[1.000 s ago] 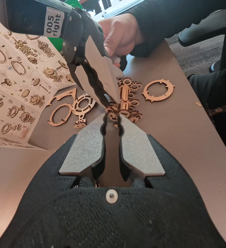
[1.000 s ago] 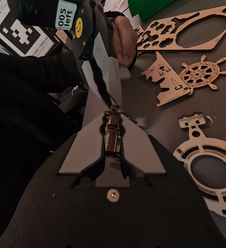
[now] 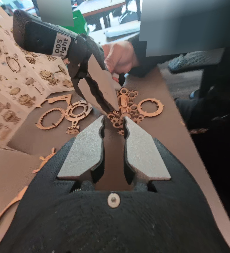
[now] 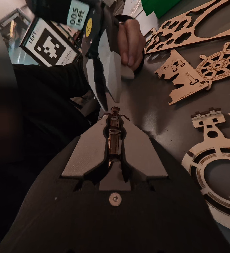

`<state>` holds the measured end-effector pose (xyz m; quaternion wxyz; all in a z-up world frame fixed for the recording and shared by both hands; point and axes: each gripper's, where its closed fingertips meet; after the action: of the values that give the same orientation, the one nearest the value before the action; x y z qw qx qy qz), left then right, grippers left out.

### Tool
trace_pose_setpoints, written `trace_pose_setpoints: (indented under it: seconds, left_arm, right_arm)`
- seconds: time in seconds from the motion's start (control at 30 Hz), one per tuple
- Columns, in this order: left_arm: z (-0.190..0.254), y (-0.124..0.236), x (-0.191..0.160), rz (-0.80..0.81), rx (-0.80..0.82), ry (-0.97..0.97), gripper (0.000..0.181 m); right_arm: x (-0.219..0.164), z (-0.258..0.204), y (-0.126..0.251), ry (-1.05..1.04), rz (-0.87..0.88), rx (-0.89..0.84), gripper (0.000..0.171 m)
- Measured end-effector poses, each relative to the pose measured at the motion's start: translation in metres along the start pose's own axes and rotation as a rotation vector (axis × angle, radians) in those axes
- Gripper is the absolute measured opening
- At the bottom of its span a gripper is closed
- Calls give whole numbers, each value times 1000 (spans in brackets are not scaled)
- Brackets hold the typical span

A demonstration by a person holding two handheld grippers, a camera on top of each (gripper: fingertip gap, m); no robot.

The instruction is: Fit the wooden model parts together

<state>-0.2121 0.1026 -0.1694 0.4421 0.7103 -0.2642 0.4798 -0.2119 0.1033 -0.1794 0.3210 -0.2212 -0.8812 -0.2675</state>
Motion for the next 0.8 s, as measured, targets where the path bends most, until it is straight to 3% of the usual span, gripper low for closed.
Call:
trace_pose_setpoints:
  seconds: [0.03, 0.4, 0.8]
  left_arm:
    - [-1, 2, 2, 26, -24, 53, 20]
    - [-8, -1, -2, 68, -221, 569, 11]
    - [-3, -6, -9, 18, -206, 613, 10]
  right_arm:
    - [0, 1, 0, 3, 1, -7, 8]
    - [0, 1, 0, 32, 1, -28, 8]
    - [0, 4, 0, 6, 4, -40, 8]
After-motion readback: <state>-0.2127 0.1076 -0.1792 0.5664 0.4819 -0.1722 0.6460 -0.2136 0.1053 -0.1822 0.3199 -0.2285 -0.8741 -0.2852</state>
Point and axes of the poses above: each gripper's, where its closed fingertips meet, y back along the fingers, x out of its top, z = x × y across the jaws, and after that the axes turned 4 degrees about -x, right-handed
